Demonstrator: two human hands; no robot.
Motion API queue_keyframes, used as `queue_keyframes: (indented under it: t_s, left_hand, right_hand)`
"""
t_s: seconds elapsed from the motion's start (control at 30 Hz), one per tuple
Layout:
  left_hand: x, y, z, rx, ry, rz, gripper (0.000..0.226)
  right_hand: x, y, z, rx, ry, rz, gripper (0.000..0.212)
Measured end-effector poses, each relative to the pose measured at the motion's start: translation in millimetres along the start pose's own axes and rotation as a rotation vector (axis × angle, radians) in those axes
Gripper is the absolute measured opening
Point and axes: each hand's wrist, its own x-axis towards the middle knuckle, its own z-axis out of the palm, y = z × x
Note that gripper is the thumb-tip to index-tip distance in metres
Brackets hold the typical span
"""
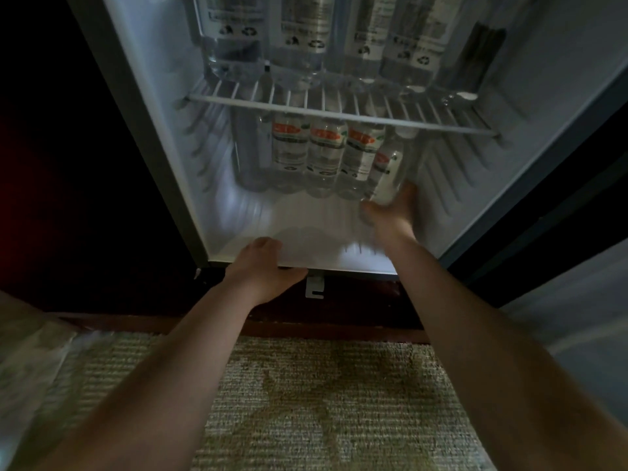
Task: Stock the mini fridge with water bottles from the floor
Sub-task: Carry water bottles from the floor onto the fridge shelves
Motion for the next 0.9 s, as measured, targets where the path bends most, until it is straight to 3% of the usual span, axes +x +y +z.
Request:
queue_keyframes:
  t_s: [0.27, 0.43, 0.6, 0.73, 0.83, 0.9]
  left_hand:
    - [3, -7, 4, 0.149, 0.02, 0.021, 0.065]
    - [1, -7, 6, 0.18, 0.024, 0.021, 0.066]
    - [0, -7, 6, 0.14, 0.008, 0.009, 0.069]
    - [2, -8, 11, 0.167, 0.031, 0.019, 0.066]
    - [3, -9, 12, 0.164, 0.035, 0.031, 0.064]
    - [4, -12, 13, 0.152, 0.051, 0.038, 0.063]
  right_hand:
    - [41, 2, 3, -0.069, -0.063, 0.009, 0.031]
    - [34, 1, 5, -0.126, 0.059, 0.158, 0.072]
    - [-18, 28, 0, -0.157, 0.267, -0.14, 0.041]
    - [2, 15, 8, -0.068, 0.231, 0.023, 0.063]
    - [27, 3, 8, -0.05, 0.169, 0.133, 0.06]
    - [36, 2, 5, -0.173, 0.145, 0.114, 0.062]
